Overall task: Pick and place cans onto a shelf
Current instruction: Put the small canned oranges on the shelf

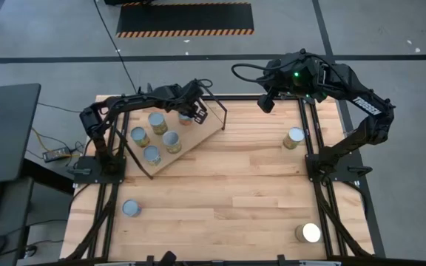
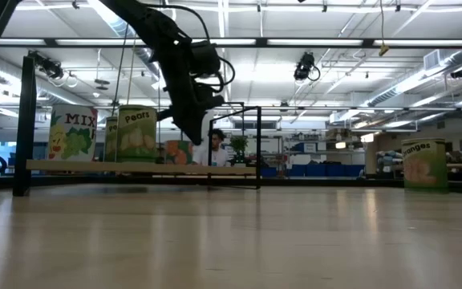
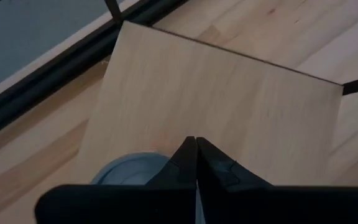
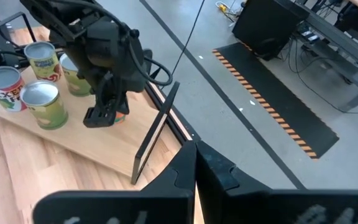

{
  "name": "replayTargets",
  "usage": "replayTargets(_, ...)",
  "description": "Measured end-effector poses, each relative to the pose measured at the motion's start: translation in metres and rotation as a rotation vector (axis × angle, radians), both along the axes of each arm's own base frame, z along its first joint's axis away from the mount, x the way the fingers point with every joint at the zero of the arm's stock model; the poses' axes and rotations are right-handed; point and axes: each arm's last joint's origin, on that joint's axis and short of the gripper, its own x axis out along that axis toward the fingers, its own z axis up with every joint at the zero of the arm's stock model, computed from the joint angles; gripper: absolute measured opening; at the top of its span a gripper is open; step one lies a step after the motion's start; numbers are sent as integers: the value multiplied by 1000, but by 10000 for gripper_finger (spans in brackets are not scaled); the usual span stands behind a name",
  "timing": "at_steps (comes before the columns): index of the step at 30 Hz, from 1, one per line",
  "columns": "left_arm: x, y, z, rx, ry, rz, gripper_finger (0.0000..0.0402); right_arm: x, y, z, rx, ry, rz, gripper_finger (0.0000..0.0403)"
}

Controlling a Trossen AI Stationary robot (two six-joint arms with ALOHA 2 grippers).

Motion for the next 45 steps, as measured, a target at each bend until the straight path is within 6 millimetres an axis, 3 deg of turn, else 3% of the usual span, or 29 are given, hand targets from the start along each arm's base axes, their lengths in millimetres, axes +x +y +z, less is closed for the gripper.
replayTargets(7, -1, -14, 5, -26, 32, -34, 7, 1, 1, 0, 34, -15, 25, 12)
replayTargets(15, -21, -26, 7, -134, 197, -74, 7, 1, 1, 0, 34, -15, 26, 12)
replayTargets(21, -27, -31, 22, -146, 144, -95, 7, 1, 1, 0, 32, -15, 27, 12)
replayTargets(28, -43, -17, 30, -40, 218, 23, 7, 0, 1, 0, 32, -14, 27, 12)
replayTargets(34, -48, -5, 21, -66, 242, 124, 7, 0, 1, 0, 32, -14, 27, 11)
replayTargets(45, -41, 4, 3, -91, 246, 145, 7, 1, 1, 0, 34, -16, 27, 11)
